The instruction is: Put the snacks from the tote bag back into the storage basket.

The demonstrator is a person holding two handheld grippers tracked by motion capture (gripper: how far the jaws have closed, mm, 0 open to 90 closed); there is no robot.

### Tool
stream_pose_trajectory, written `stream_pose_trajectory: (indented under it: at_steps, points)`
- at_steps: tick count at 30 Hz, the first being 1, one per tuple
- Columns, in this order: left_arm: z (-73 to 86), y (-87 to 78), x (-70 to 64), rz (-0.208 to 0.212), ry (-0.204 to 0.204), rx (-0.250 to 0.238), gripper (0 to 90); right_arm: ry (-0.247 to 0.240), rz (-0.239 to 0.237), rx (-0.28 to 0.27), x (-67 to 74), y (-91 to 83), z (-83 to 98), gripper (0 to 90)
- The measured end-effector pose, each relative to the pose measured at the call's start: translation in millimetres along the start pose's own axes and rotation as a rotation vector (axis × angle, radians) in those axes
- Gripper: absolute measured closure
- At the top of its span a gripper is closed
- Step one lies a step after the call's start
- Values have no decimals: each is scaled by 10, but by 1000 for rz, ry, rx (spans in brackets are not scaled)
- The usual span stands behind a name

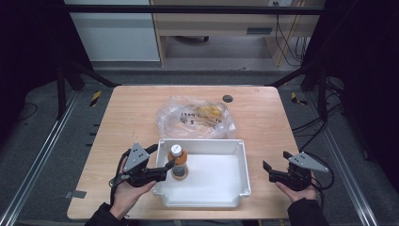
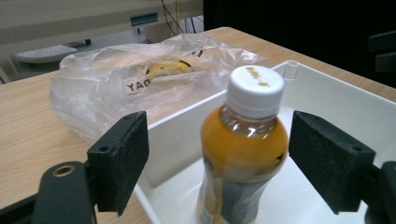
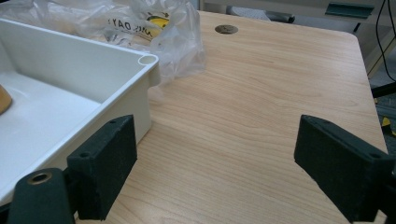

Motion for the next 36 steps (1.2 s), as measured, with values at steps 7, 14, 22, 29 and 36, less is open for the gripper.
stream_pose_trajectory:
  at_steps: [7, 14, 22, 29, 36]
  points:
    - [59, -69, 166, -24, -6, 6, 195, 0, 1, 1, -5, -8, 9, 133]
    - [197, -115, 419, -72, -16, 23, 195, -2, 9, 1, -22, -11, 18, 133]
    - [317, -167, 694, -129, -49, 29, 194, -10, 13, 11, -24, -2, 32, 133]
    - [408, -174, 945, -188, -76, 38, 192, -10, 17, 18, -59, 7, 69, 133]
    - [484, -160, 1097, -228, -74, 53, 192, -1, 21, 26, -91, 15, 101, 133]
Point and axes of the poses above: each handheld gripper's, and its own axes: y roughly forward along the jaws, z roughly out of its underside, x roughly to its left, the point moved 7 cm from there along y, roughly forward along the jaws, and after that the axes turned 8 degrees about -y, right-handed, at the moved point
